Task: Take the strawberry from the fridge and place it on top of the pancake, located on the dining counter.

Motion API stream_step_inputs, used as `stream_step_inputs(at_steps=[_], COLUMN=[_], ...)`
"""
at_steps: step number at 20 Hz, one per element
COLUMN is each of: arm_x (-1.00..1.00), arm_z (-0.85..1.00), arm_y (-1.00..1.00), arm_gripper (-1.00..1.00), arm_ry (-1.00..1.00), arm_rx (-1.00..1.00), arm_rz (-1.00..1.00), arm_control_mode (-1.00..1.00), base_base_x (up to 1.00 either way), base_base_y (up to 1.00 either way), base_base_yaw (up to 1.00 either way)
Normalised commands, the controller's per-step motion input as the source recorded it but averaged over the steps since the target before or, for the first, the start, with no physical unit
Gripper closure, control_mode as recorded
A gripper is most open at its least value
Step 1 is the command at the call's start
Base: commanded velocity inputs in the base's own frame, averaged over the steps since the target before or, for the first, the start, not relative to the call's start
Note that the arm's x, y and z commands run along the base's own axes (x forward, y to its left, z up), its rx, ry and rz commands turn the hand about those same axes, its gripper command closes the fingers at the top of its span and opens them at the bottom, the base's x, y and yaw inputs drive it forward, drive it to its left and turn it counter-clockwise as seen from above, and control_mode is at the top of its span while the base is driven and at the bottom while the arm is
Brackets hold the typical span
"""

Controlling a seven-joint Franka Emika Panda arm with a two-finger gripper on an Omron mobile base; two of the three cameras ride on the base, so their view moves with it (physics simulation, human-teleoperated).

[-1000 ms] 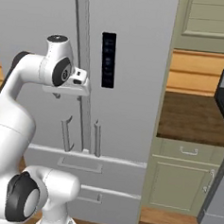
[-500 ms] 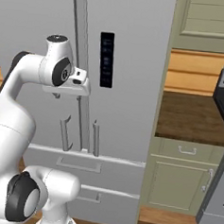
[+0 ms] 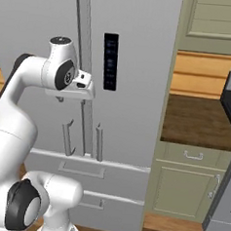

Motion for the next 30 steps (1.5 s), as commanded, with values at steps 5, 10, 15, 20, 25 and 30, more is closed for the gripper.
stream_step_inputs(at_steps=[5,10,15,20,25,30], arm_x=[0.0,0.23,0.34,0.14,0.15,0.15], arm_z=[-0.41,-0.32,-0.08,-0.48,-0.56,-0.52], arm_y=[-0.28,-0.4,-0.38,-0.09,0.0,-0.03], arm_gripper=[-1.0,-1.0,-1.0,-1.0,-1.0,-1.0], arm_ry=[-0.12,-0.05,0.0,0.12,0.06,-0.01], arm_rx=[0.02,0.02,0.03,0.0,0.0,0.0], arm_rz=[0.01,0.09,0.04,0.0,0.0,0.0], arm_control_mode=[-1.0,-1.0,-1.0,-1.0,-1.0,-1.0], base_base_x=[0.0,0.0,0.0,0.0,0.0,0.0], base_base_y=[0.0,0.0,0.0,0.0,0.0,0.0], base_base_yaw=[0.0,0.0,0.0,0.0,0.0,0.0])
